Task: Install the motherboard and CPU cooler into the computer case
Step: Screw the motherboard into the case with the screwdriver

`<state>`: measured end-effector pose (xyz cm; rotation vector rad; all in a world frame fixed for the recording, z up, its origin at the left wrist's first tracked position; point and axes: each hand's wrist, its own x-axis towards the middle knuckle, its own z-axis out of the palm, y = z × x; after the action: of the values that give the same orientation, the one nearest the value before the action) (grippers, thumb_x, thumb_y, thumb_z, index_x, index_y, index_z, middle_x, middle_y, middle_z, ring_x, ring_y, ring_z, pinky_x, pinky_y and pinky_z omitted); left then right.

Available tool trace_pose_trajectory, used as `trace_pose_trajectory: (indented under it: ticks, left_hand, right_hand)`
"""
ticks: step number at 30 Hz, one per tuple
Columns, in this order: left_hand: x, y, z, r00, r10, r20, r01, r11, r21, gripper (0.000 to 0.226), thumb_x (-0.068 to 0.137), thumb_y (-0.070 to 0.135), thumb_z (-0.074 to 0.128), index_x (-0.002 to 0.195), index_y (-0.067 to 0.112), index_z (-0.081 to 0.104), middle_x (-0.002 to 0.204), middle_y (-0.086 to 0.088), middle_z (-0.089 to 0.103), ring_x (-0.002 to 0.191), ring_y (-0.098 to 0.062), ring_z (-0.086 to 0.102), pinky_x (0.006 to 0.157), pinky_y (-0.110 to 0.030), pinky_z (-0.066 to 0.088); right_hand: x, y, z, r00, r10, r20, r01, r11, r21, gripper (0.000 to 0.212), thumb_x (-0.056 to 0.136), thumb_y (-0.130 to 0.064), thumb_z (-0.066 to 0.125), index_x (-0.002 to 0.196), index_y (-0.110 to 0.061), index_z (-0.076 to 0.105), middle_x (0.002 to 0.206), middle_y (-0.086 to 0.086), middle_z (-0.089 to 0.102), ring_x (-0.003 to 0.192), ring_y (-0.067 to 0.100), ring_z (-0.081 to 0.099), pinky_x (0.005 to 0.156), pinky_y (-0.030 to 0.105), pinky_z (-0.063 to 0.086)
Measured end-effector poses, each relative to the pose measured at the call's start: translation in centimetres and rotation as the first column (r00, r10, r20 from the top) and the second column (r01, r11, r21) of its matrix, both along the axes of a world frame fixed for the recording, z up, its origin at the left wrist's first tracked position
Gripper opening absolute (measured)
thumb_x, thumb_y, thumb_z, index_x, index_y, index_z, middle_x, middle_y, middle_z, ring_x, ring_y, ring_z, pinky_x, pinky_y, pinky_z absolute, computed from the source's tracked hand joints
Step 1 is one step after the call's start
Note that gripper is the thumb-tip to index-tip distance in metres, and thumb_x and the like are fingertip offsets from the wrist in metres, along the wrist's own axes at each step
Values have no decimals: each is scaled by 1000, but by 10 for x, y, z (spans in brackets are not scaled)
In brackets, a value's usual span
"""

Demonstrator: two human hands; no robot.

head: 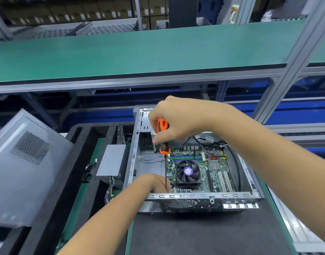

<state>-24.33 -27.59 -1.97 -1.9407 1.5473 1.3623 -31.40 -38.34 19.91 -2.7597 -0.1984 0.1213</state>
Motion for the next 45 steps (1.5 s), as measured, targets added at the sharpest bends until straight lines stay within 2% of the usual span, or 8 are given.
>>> trace_pose_trajectory:
  ticks: [6, 12, 22, 29, 33, 38, 41, 45]
  left_hand:
    - [0, 0, -2, 1000, 14, 9, -14, 1000, 12, 25, 79, 23, 72, 94, 3, 72, 71, 2, 60, 56, -10, 49, 52, -22, 38]
    - [-1, -1, 1, 1000, 29, 1, -29, 999, 12, 27, 80, 24, 71, 99, 4, 71, 69, 5, 57, 59, -10, 49, 55, -24, 39]
    - [-2, -2, 1, 997, -19, 76, 16, 999, 29, 28, 78, 29, 75, 95, 7, 70, 71, 9, 53, 74, -17, 52, 62, -26, 43]
    - [-1, 0, -2, 996, 45, 72, -44, 999, -6, 33, 79, 27, 74, 107, 12, 71, 98, 2, 61, 83, -15, 55, 69, -26, 45]
    - [2, 3, -2, 987, 158, 35, -153, 982, -109, 25, 86, 17, 62, 108, 8, 69, 114, -4, 65, 86, -18, 57, 75, -29, 47]
    - [3, 2, 3, 903, 413, -118, -428, 846, -317, 22, 92, 25, 60, 89, 4, 67, 88, -10, 70, 77, -20, 64, 75, -35, 53]
    - [7, -2, 4, 872, 485, -67, -462, 770, -439, 30, 95, 25, 55, 69, 11, 53, 70, -4, 57, 64, -18, 52, 59, -30, 43]
    - [11, -7, 8, 778, 615, -127, -580, 627, -519, 25, 96, 12, 49, 74, 6, 57, 77, -6, 58, 66, -16, 52, 59, -28, 43]
  right_hand:
    - [-4, -5, 3, 998, 36, -41, -35, 999, 25, 21, 79, -12, 65, 94, -22, 55, 82, -12, 59, 69, 5, 56, 60, 24, 45]
    - [-1, -8, -5, 997, -60, 58, 59, 998, 12, 30, 82, -46, 68, 75, -18, 58, 57, -8, 57, 58, 19, 67, 48, 30, 46]
    - [-5, -27, 3, 971, -231, 66, 218, 963, 155, 24, 83, -36, 68, 83, -13, 61, 67, 0, 67, 46, 13, 65, 51, 33, 54]
    - [-5, -30, 1, 946, -306, 105, 271, 927, 258, 26, 79, -35, 73, 84, -13, 61, 65, -5, 62, 47, 14, 64, 35, 15, 37]
    - [0, -32, 0, 918, -374, 130, 301, 873, 383, 30, 79, -35, 74, 82, -8, 61, 58, -2, 63, 47, 14, 64, 37, 15, 38]
    - [11, -34, -8, 869, -480, 119, 311, 718, 622, 32, 86, -38, 64, 77, -9, 53, 69, 11, 70, 45, 18, 60, 47, 33, 44]
    - [17, -38, -10, 858, -500, 119, 315, 693, 648, 31, 87, -40, 63, 76, -15, 49, 64, 7, 69, 45, 21, 62, 43, 27, 44]
    - [20, -48, -4, 848, -514, 130, 324, 695, 642, 32, 87, -39, 65, 80, -11, 52, 64, 4, 68, 49, 24, 66, 42, 24, 46]
